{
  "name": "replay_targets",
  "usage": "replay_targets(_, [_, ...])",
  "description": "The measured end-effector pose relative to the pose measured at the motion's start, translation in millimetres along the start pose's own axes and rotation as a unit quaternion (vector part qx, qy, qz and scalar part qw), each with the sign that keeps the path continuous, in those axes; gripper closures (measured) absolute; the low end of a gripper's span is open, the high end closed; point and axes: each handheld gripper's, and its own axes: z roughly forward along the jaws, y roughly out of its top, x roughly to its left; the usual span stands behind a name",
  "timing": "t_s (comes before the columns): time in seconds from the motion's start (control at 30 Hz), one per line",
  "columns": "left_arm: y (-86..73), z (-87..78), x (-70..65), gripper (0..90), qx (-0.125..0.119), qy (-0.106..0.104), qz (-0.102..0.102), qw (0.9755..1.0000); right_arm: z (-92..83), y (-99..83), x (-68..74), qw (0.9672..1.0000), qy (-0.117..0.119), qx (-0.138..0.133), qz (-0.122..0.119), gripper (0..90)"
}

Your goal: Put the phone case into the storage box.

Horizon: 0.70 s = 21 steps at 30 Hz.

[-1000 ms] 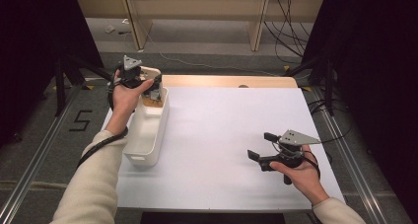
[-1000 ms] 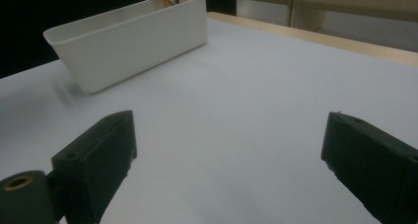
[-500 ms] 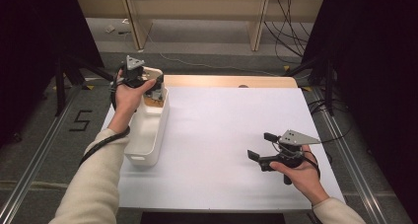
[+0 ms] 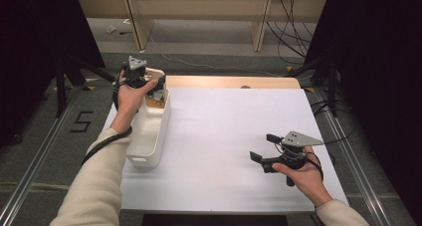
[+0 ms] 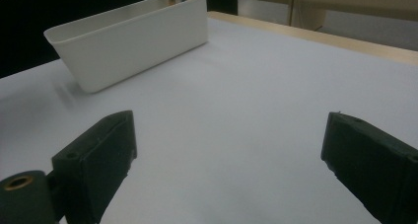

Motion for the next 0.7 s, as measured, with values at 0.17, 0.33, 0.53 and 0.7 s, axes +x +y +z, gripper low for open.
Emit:
replay_targets(0.17, [-0.1, 1.0, 0.1, 10.6, 0.002, 0.0, 0.001, 1.0, 0.1, -0.1, -0.1, 1.0, 0.001, -0.001, 0.0, 7.6])
replay_targets(0.33, [-1.0, 2.3, 1.0, 10.5, 0.004, 0.002, -0.001, 1.0, 0.0, -0.2, -0.2, 1.0, 0.0, 0.0, 0.0, 7.6])
replay_targets(0.53, [-2.0, 3.7, 1.8, 10.5, 0.008, 0.003, -0.001, 1.0, 0.1, -0.2, -0.3, 1.0, -0.001, 0.0, 0.0, 7.6])
replay_targets(0.7, [-3.5, 4.7, 2.5, 10.5, 0.009, 0.003, -0.002, 1.0, 0.3, -0.3, -0.2, 1.0, 0.0, 0.0, 0.0, 7.6])
